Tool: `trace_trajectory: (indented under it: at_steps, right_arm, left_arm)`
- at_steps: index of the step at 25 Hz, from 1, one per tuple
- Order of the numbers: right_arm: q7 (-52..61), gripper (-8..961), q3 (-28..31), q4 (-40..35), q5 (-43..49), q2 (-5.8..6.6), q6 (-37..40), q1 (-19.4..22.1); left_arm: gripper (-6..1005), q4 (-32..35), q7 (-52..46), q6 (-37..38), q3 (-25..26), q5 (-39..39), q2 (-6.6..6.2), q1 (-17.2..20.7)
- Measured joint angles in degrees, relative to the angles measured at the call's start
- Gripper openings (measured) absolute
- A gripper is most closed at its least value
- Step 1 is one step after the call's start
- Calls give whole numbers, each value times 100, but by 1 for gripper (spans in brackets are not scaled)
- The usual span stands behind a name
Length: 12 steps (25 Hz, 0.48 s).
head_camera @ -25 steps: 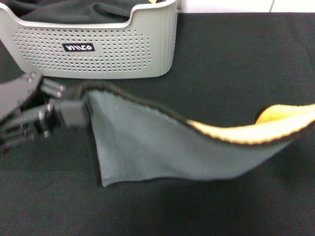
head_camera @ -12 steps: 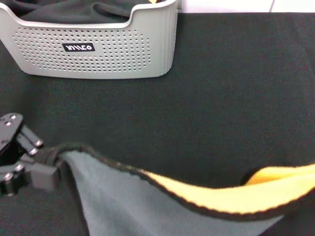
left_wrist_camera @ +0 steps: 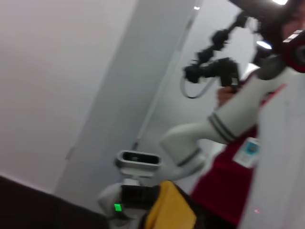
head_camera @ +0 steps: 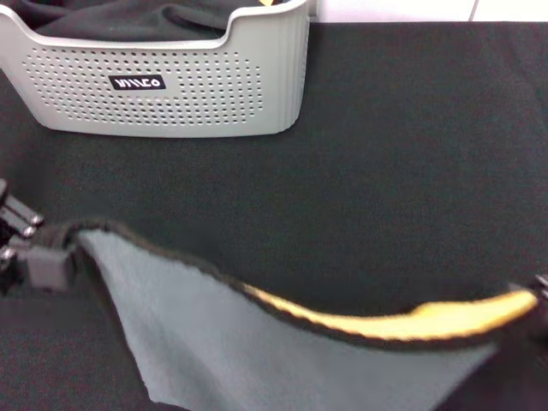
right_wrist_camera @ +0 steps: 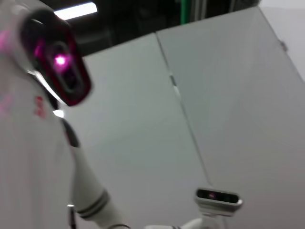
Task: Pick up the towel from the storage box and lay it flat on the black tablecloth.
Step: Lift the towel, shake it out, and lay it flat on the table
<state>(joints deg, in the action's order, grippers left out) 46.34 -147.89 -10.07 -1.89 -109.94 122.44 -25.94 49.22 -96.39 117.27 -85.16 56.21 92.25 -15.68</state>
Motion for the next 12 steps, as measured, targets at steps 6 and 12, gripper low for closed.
trace_trajectory:
  at_steps: [6,12]
  right_arm:
    - [166,30,673,735,-26,-385,-816,-345]
    - [189,33,1309,719,-25,-399,-1973,-647]
  left_arm:
    - [35,-713,-3,-56,1565,1477,426,-249]
    - [35,-1137,17,-182,3282,3103,899,-706]
